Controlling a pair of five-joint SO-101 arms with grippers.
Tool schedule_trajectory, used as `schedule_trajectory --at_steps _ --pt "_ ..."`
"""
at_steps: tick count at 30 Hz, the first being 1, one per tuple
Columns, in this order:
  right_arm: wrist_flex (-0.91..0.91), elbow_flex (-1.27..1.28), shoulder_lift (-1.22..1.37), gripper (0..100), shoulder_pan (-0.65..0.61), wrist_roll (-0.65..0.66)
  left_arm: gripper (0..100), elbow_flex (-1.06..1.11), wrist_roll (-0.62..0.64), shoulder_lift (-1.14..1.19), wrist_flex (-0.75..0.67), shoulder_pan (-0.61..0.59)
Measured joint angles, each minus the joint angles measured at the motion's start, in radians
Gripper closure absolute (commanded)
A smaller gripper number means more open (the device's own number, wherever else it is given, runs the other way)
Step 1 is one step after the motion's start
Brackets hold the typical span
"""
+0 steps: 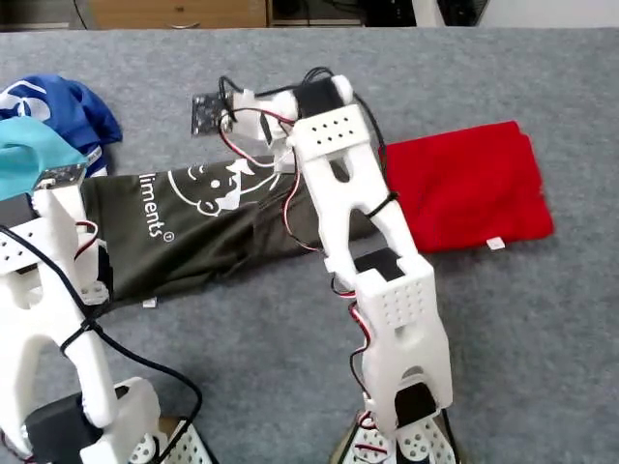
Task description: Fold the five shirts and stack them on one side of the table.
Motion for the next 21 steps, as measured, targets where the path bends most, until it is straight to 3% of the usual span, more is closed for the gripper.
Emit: schedule_trajectory --at_steps 4,10,21 --pt "0.14 -0.169 -0.002 99.6 0.018 -0.149 97 0.0 0.0 0.0 0.0 0.0" --pt "0.153 -0.258 -0.002 99.7 0.172 -0.325 77 -0.028 0.002 0.015 0.0 0.0" --pt "0.153 -0.348 -0.002 99.7 0.411 -0.256 77 -0.451 0.006 0.468 0.0 -0.072"
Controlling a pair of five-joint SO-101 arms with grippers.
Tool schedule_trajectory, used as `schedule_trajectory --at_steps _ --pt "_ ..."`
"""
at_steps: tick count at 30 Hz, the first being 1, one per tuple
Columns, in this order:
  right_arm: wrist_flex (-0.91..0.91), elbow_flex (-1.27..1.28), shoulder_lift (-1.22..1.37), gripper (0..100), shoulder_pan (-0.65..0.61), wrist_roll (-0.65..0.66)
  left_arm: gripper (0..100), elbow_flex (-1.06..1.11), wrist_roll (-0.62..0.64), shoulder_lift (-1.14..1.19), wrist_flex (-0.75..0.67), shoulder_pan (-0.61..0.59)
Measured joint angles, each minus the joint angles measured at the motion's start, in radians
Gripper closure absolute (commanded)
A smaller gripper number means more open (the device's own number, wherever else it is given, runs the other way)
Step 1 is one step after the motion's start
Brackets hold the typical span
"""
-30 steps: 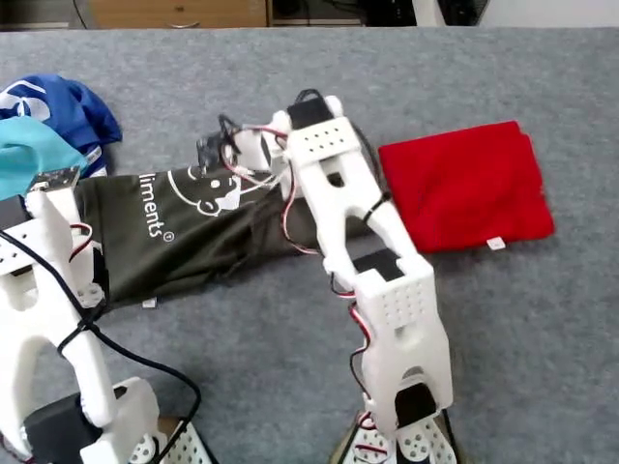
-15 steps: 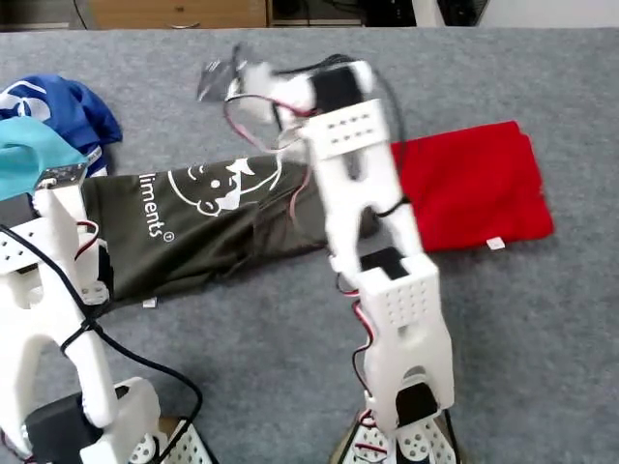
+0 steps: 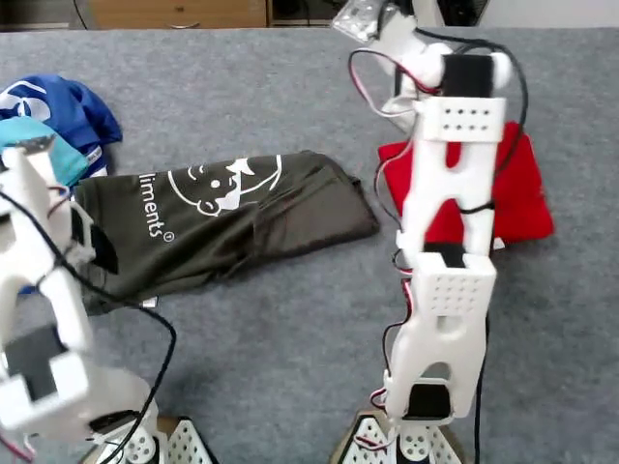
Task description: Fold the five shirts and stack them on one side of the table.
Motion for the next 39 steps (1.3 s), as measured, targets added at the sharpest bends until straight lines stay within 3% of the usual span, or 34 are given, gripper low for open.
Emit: schedule_trajectory --at_steps 7,17,27,39 --pt "0.0 -0.008 0.0 99.7 0.006 0.003 85 -0.324 0.049 0.353 0.018 0.025" --pt "0.0 -0.008 0.0 99.7 0.006 0.028 83 -0.552 0.051 0.578 0.038 0.026" --pt "0.0 -0.008 0.0 99.7 0.006 0.028 78 -0.582 0.051 0.608 0.046 0.021" --pt "0.0 -0.008 0.0 99.7 0.006 0.028 78 -0.591 0.051 0.687 0.046 0.008"
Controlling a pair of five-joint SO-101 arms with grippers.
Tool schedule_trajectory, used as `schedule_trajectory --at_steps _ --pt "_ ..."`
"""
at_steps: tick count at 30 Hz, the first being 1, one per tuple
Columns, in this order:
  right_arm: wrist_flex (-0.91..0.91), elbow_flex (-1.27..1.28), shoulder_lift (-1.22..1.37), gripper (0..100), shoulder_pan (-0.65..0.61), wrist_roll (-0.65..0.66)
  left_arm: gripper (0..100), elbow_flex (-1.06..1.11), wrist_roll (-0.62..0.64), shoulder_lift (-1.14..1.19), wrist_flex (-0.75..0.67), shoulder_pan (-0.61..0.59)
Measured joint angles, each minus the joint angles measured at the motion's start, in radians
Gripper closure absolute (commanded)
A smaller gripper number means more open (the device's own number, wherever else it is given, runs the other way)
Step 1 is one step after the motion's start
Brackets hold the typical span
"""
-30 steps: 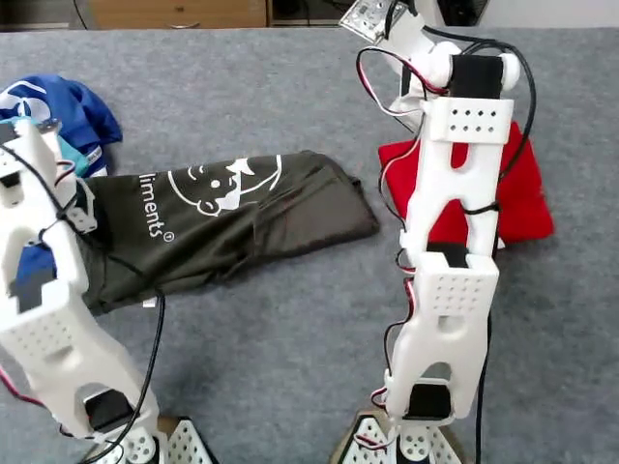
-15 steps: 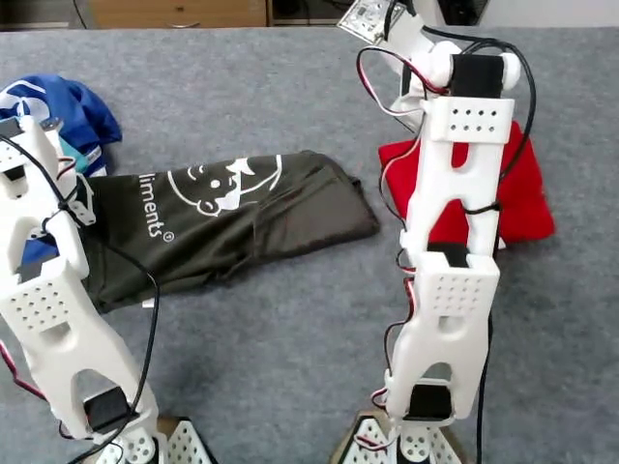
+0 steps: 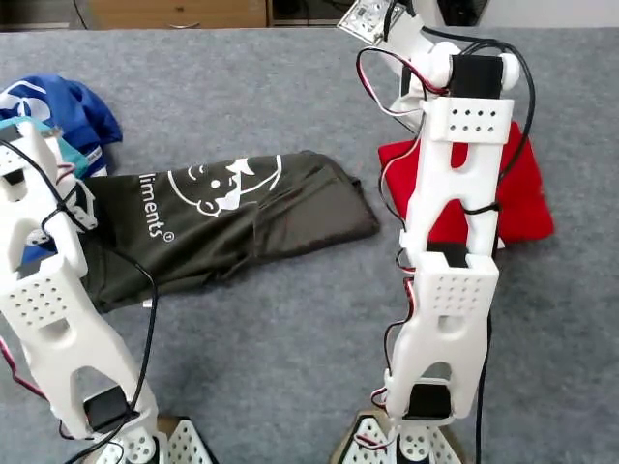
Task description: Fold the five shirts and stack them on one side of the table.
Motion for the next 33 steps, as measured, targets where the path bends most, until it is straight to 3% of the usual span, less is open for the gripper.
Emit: schedule_trajectory --at_steps 11,16,18,25,33 --pt "0.0 0.0 0.0 99.7 0.0 0.0 85 -0.057 0.063 0.077 0.011 -0.012" --pt "0.0 0.0 0.0 99.7 0.0 0.0 98 -0.069 0.064 0.077 0.011 -0.006" --pt "0.0 0.0 0.0 99.7 0.0 0.0 97 -0.089 0.048 0.078 0.011 0.009" --pt "0.0 -0.035 0.0 99.7 0.029 0.0 98 -0.209 0.043 0.078 0.02 0.112" --pt "0.0 -0.064 -0.052 99.7 0.172 0.0 98 -0.222 0.081 -0.031 0.02 0.342"
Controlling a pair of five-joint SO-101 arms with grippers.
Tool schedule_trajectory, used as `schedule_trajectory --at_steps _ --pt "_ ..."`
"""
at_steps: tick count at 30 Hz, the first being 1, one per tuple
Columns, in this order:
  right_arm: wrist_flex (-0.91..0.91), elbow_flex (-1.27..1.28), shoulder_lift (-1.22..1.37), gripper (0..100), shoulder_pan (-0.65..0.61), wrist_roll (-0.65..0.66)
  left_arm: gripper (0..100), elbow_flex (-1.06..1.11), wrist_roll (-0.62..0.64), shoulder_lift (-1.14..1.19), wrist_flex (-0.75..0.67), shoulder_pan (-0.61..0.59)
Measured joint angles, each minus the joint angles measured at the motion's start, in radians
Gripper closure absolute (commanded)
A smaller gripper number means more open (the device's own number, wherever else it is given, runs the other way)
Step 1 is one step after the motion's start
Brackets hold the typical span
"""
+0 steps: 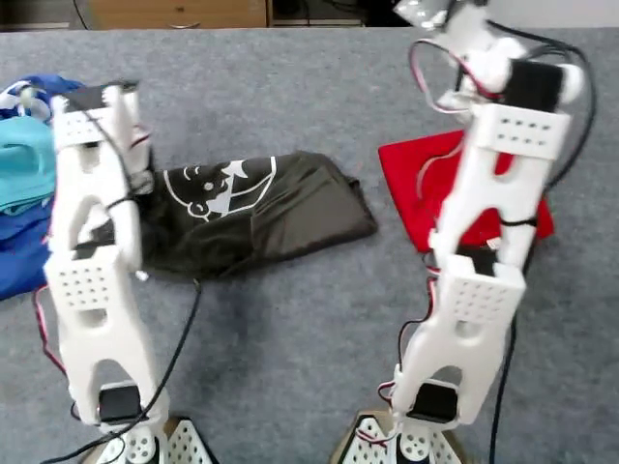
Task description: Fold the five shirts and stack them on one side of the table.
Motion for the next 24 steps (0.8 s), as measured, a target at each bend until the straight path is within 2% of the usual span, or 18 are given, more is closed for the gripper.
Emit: schedule_trajectory --at_steps 8,15,18,24 --pt "0.0 -0.008 -0.009 99.7 0.163 0.043 98 0.0 0.0 -0.15 0.0 0.307" --pt "0.0 -0.049 -0.009 99.7 0.199 0.043 98 0.0 0.0 -0.169 0.0 0.549" --pt "0.0 -0.049 -0.009 99.7 0.201 0.043 98 0.0 0.04 -0.169 -0.026 0.606" --pt "0.0 -0.049 -0.009 99.7 0.201 0.043 98 0.0 0.235 -0.169 -0.23 0.631"
